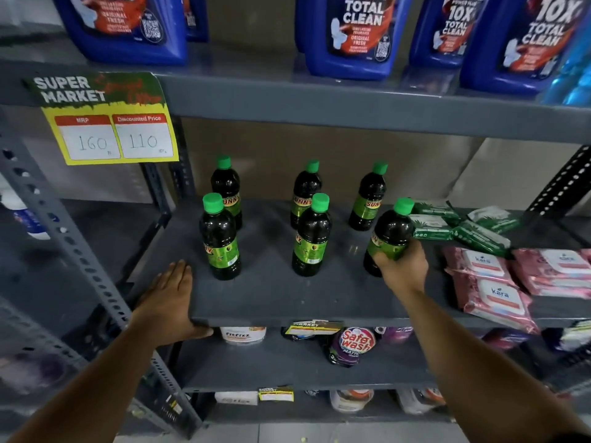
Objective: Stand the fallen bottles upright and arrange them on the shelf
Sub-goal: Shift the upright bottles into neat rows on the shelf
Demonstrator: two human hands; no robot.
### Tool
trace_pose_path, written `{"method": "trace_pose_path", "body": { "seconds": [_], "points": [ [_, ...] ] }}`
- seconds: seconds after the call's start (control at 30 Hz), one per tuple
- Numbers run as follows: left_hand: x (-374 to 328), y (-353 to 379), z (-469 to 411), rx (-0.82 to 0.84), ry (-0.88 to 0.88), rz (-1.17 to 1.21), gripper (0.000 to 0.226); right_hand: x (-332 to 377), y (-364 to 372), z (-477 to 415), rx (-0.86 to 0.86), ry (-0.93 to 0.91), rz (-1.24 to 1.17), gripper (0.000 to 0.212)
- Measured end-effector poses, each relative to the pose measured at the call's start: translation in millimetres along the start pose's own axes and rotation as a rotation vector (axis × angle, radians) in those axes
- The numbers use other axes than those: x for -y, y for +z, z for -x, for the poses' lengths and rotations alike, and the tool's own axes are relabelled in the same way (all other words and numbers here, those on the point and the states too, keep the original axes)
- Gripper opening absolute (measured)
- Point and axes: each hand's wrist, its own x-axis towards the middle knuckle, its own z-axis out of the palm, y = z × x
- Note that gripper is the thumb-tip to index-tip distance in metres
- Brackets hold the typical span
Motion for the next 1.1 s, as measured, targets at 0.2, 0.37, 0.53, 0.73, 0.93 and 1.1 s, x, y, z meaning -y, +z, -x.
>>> {"method": "trace_pose_path", "body": {
  "seconds": [0.2,0.37,0.53,0.73,0.93,1.1],
  "points": [
    [1,0,0,-0.011,0.004,0.000,0.148,-18,9,-13,0.050,-0.018,0.055,0.096],
    [2,2,-1,-0.028,-0.005,0.012,0.152,-3,2,-2,0.140,0.023,-0.026,0.077],
    [1,1,0,-0.023,-0.004,0.004,0.151,-21,12,-3,0.069,-0.043,0.115,0.108],
    [1,2,-1,-0.041,-0.003,0.028,0.151,-23,14,5,0.064,0.015,0.065,0.082],
    [3,4,-3,-0.029,0.002,0.010,0.154,-35,3,25,0.085,0.010,0.060,0.072],
    [5,6,-4,-0.022,0.000,-0.015,0.157,-45,-15,43,0.132,-0.027,0.108,0.069]
  ]
}}
